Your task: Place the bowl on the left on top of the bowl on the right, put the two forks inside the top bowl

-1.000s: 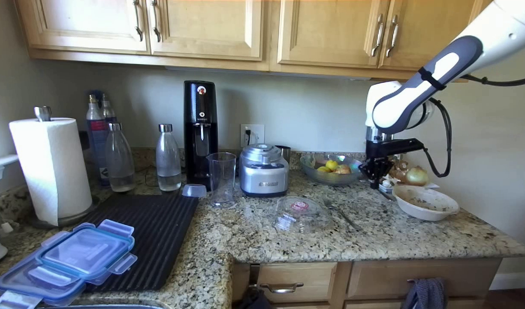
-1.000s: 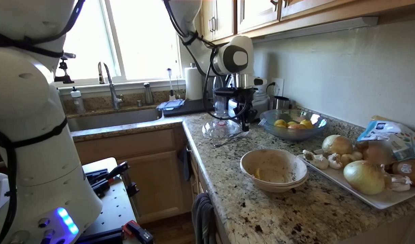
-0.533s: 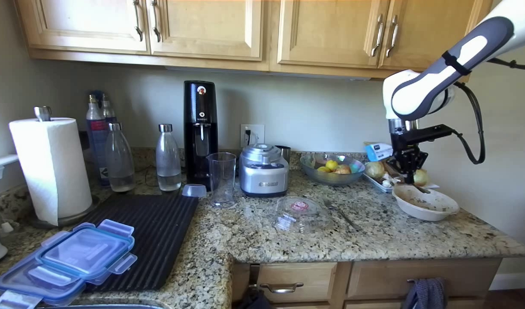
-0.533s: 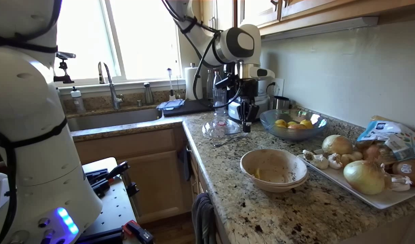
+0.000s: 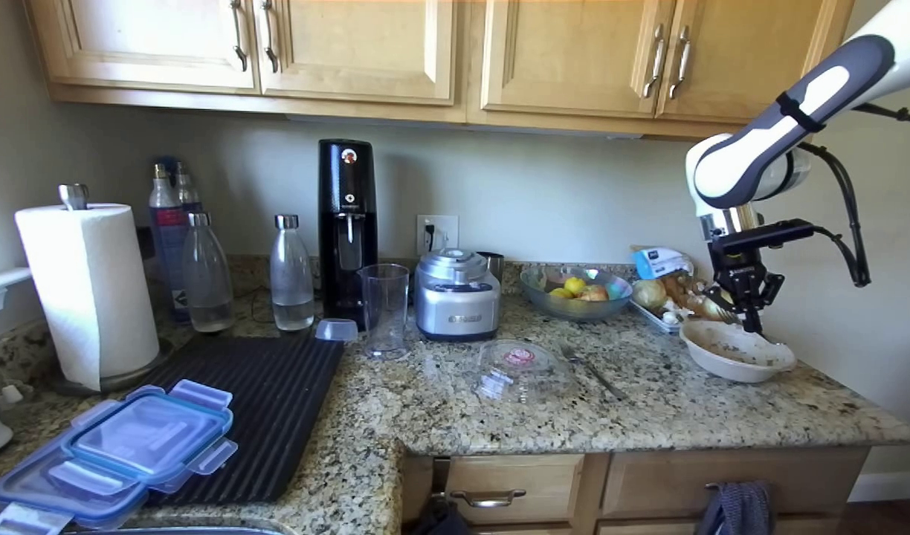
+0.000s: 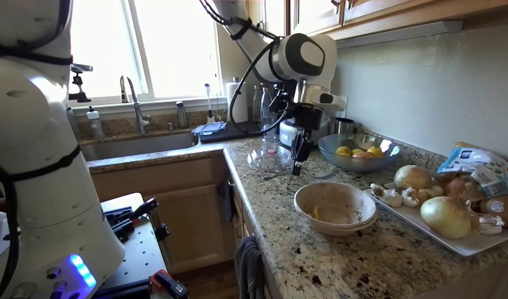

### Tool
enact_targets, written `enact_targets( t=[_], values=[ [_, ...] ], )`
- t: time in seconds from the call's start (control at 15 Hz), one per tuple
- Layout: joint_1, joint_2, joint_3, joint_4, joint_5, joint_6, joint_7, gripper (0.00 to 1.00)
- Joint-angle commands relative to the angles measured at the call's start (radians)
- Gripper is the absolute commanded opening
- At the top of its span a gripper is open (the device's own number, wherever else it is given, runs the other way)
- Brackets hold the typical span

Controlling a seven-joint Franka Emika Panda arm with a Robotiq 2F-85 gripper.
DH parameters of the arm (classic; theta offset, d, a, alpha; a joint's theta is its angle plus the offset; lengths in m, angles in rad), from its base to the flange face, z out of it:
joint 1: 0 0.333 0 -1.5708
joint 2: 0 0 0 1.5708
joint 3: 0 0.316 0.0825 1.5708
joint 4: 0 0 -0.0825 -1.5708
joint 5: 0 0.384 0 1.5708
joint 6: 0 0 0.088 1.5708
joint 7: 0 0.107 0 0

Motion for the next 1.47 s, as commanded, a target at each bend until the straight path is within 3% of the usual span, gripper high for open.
enact_targets(
  t=[0.0, 1.2, 1.33, 1.4],
  values=[
    [-0.041, 0.029, -0.003, 0.013, 0.051, -0.034, 0.030, 0.07],
    [-0.076, 0.223, -0.003, 0.184, 0.162, -0.083, -0.005, 0.07],
    [-0.073, 0.226, -0.005, 0.192, 0.161, -0.088, 0.001, 0.34],
    [-0.068, 0.217, -0.007, 0.191, 0.153, -0.088, 0.005, 0.39]
  ],
)
